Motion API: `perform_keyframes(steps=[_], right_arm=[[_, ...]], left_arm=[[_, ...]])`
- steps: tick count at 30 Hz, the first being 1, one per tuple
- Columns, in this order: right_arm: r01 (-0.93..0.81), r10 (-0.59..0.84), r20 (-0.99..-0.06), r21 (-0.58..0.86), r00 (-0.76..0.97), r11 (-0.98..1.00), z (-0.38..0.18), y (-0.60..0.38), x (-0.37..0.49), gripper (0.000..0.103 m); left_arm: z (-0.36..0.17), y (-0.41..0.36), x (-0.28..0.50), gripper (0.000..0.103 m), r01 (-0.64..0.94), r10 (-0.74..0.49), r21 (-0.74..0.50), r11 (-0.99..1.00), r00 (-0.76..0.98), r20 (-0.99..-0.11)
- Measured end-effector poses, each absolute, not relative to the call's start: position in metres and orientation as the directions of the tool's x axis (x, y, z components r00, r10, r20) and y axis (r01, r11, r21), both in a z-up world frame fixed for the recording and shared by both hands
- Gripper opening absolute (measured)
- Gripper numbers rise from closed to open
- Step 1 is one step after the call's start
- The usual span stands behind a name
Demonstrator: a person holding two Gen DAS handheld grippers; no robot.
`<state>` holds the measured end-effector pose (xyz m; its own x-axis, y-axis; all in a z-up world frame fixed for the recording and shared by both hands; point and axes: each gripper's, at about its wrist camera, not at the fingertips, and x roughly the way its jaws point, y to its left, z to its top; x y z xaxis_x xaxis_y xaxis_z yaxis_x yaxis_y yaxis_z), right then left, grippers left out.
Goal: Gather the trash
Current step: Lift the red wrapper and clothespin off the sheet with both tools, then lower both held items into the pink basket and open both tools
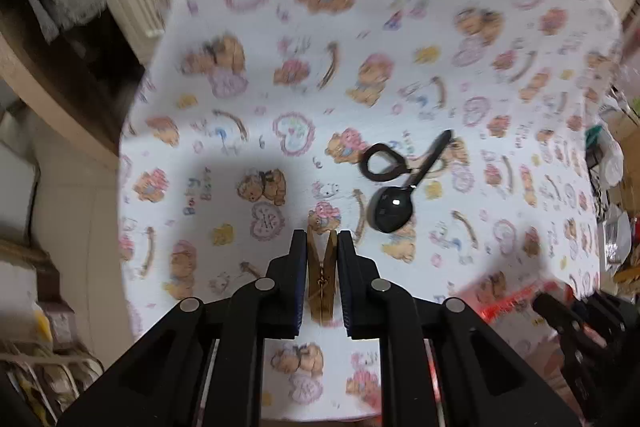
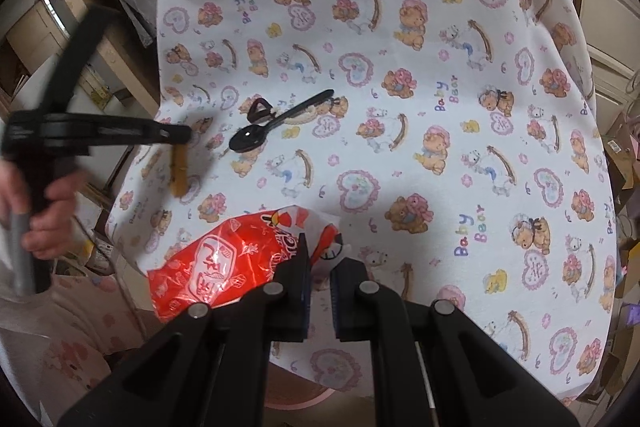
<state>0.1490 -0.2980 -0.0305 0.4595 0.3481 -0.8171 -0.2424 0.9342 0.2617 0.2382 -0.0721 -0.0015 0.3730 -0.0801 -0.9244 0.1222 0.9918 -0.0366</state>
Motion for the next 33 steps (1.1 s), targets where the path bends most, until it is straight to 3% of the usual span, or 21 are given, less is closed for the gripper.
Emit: perform_keyframes(steps=[10, 14, 19, 25, 33], right_arm=[[-0.222, 0.313, -0.802, 0.229, 0.509, 0.948, -0.026, -0.296, 0.141, 0.008], [-0.223, 0.297, -0.781, 0.205, 0.550, 0.953, -0.016, -0.293, 0.128, 0.008], [-0.161, 0.137, -0.749, 0.041, 0.648, 0.986, 0.004, -0.286, 0.094, 0.008], [-0.154, 0.112, -0.692, 0.001, 0.713, 0.988, 0.023, -0.261, 0.043, 0.008], [-0.118, 0.084, -0.687, -0.002, 0.722, 0.993, 0.017, -0.245, -0.005, 0.008]], left_arm=[[0.043, -0.075, 0.172, 0.014, 0.192, -0.108, -0.009, 0.981, 0.507, -0.855], [0.052, -0.069, 0.145, 0.014, 0.194, -0.163, -0.065, 0.979, 0.545, -0.822], [0.052, -0.074, 0.113, 0.014, 0.214, -0.205, -0.096, 0.972, 0.573, -0.793], [0.050, -0.074, 0.072, 0.014, 0.230, -0.219, -0.098, 0.968, 0.592, -0.775], [0.040, -0.054, 0.034, 0.013, 0.207, -0.261, -0.169, 0.964, 0.590, -0.764]])
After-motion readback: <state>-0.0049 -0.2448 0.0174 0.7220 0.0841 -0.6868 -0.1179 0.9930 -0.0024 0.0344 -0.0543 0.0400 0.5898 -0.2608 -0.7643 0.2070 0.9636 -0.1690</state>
